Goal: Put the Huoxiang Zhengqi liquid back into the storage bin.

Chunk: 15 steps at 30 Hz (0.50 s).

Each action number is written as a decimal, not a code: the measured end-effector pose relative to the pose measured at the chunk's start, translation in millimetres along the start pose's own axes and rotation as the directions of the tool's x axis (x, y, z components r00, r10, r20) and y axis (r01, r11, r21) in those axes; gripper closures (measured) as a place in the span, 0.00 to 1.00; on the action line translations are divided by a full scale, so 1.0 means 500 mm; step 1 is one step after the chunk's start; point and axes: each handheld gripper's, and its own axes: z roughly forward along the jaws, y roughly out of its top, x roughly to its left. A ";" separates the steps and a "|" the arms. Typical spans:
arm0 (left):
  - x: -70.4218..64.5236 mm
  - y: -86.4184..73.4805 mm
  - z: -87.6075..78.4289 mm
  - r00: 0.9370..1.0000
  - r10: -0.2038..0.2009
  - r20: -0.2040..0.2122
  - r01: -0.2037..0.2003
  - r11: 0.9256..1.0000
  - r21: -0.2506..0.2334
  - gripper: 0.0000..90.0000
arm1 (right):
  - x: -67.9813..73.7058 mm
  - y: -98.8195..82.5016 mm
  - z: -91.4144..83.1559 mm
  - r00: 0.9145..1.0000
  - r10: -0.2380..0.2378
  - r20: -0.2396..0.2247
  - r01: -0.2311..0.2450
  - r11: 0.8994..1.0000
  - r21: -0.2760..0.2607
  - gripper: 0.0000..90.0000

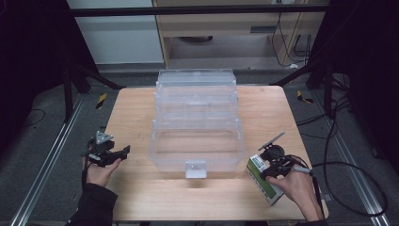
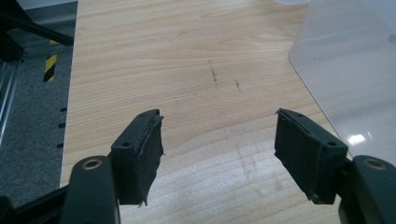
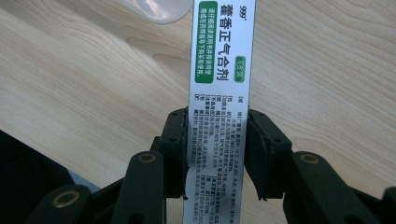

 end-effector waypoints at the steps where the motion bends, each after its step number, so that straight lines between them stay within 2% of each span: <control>1: 0.000 0.000 0.000 1.000 0.000 0.000 0.000 1.000 0.000 0.35 | 0.000 0.001 0.000 1.000 -0.003 -0.003 0.003 1.000 0.002 0.69; 6: -0.001 0.000 -0.001 1.000 0.001 0.000 -0.001 1.000 0.000 0.35 | 0.003 0.005 0.002 1.000 -0.001 0.004 0.001 1.000 0.021 0.69; 15: -0.002 0.000 0.001 1.000 0.003 0.000 -0.003 1.000 0.004 0.35 | 0.001 0.005 0.002 1.000 0.007 0.006 -0.008 1.000 0.022 0.71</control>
